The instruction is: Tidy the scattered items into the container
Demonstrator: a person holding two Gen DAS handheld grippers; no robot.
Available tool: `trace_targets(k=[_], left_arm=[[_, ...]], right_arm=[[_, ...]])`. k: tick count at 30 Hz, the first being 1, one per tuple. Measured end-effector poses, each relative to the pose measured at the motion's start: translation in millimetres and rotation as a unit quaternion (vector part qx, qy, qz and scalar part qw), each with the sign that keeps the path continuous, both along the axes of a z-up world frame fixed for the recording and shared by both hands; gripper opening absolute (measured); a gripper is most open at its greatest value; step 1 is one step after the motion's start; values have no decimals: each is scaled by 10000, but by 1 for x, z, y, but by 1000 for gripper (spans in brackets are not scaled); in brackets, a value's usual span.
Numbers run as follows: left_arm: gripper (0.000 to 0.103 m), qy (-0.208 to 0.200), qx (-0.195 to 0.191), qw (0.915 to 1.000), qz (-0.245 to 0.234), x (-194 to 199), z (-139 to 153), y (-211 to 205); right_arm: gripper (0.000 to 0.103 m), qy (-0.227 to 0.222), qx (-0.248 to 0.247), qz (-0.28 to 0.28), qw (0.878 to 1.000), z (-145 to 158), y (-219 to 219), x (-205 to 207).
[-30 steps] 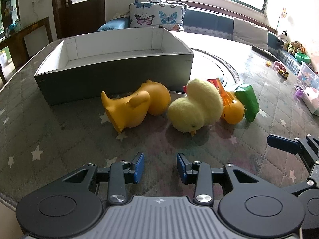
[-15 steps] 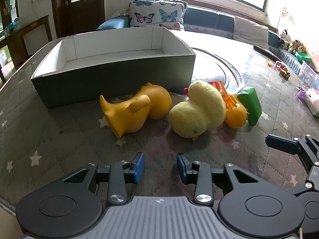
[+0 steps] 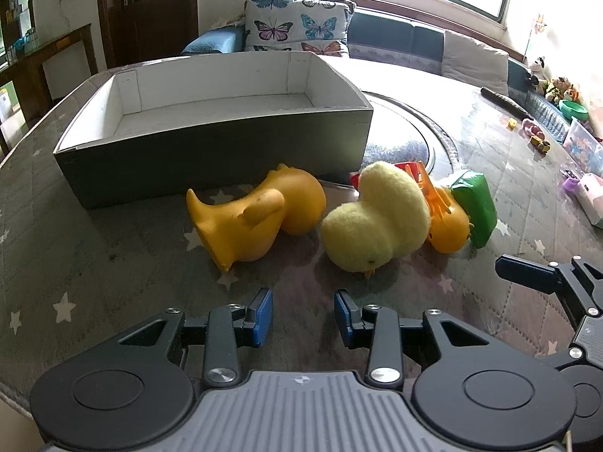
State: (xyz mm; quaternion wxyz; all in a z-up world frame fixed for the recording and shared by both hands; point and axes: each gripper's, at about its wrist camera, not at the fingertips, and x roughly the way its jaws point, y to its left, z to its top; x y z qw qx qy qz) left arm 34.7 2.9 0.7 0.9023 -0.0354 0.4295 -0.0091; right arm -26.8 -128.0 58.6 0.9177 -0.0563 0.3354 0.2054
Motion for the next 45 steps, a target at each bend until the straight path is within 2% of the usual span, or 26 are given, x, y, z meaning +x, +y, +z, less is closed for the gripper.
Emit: trace_targets(k=[23, 32, 45], left_arm=[[39, 80, -112, 9999, 13, 20, 6, 3], [39, 137, -287, 9995, -9, 27, 9, 10], [36, 217, -374, 9989, -155, 35, 7, 12]], right_arm=[[103, -170, -123, 255, 9995, 12, 2, 17], [103, -451, -329, 764, 9955, 18, 10, 24], [103, -539, -533, 1505, 9857, 14, 27, 28]])
